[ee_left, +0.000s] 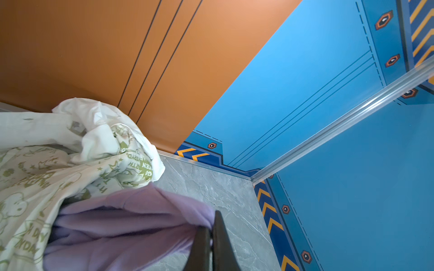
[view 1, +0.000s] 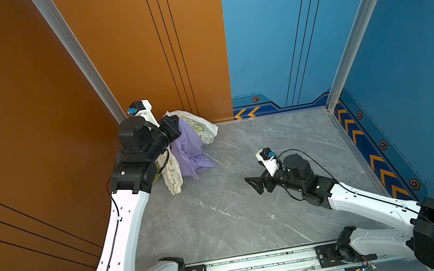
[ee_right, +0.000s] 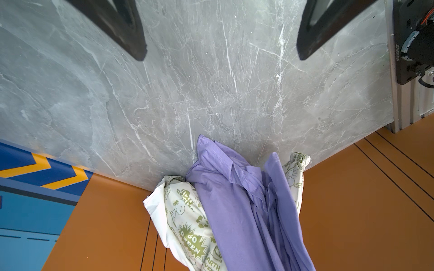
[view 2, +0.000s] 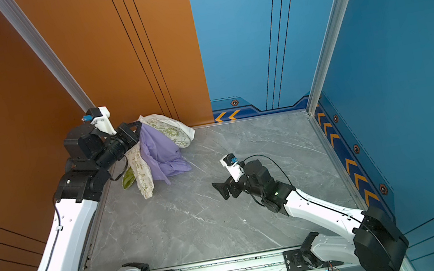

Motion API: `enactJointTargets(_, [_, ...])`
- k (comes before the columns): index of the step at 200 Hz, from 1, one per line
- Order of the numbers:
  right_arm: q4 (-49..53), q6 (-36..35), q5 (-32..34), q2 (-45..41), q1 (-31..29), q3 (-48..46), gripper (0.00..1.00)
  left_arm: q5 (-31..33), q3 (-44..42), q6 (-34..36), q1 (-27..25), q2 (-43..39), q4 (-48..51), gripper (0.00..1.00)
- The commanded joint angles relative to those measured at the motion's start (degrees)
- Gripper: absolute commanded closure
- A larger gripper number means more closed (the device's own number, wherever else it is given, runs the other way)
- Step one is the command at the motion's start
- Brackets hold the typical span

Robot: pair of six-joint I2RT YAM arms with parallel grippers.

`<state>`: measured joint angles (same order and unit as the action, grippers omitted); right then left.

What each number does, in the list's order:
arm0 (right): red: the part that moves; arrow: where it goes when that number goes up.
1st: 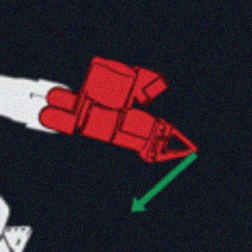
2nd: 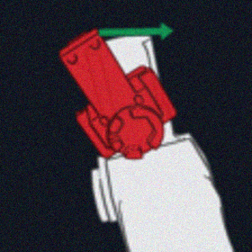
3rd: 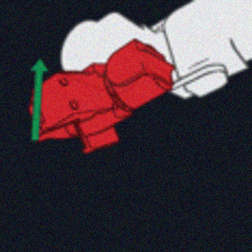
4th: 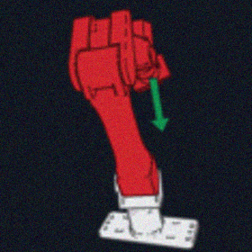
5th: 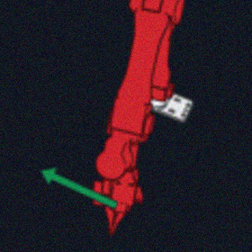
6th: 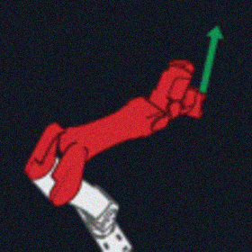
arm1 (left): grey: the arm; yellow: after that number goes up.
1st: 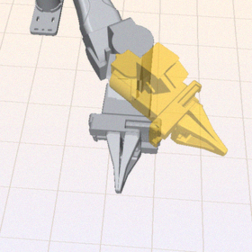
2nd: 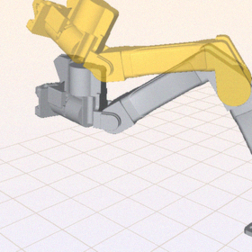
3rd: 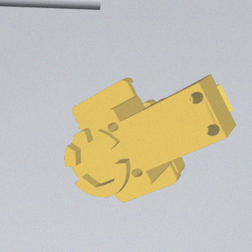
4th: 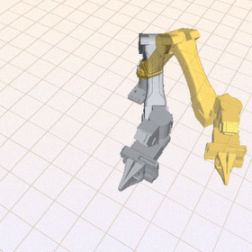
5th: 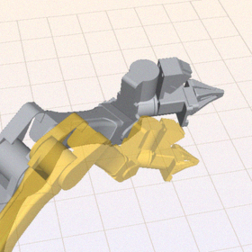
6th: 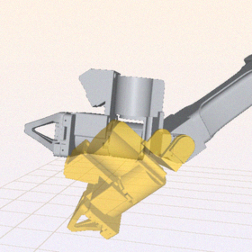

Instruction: Pick out a specific cloth from the pile

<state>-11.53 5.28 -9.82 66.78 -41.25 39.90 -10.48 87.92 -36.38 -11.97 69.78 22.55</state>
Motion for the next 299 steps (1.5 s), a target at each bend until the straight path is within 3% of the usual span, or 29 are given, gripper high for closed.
enactJointTargets(1, [-1.4, -0.9, 2.0, 0.4, -0.1, 0.5, 0.00, -4.1, 1.8, 5.4, -3.3, -1.3, -5.8, 1.00])
enactJointTargets(47, [-0.4, -0.9, 8.0, -1.6, 0.2, 0.1, 0.00, -3.9, -7.1, 11.2, -13.8, -1.4, -5.8, 1.00])
enactJointTargets(96, [1.9, 0.9, 19.1, -6.8, 3.6, -2.6, 0.00, 5.0, -17.6, 18.2, -26.1, 2.6, -5.7, 0.99])
enactJointTargets(105, [2.3, 2.1, 21.1, -7.9, 4.5, -3.3, 0.00, 5.7, -19.2, 18.7, -27.2, 3.6, -5.6, 0.87])
enactJointTargets(127, [3.7, 5.2, 22.7, -10.2, 7.3, -4.8, 0.00, 7.9, -21.3, 20.5, -29.0, 5.6, -4.3, 0.48])
enactJointTargets(178, [3.6, 7.6, 14.5, -8.6, 9.5, -4.6, 0.00, 15.3, -22.8, 23.4, -29.3, -0.2, -2.8, 0.00])
enactJointTargets(230, [9.1, 2.3, 7.1, 4.4, 2.6, 3.5, 0.00, 20.8, -28.5, 24.7, -26.2, -12.1, -2.2, 0.02])
enactJointTargets(255, [12.7, -1.2, 6.8, 11.0, -2.2, 7.7, 0.00, 22.5, -33.6, 27.0, -24.2, -17.4, -1.1, 0.02])
enactJointTargets(299, [9.1, -1.6, 5.4, 18.2, -6.4, 9.0, 0.04, 18.1, -40.5, 35.5, -20.5, -25.7, -0.7, 0.02])
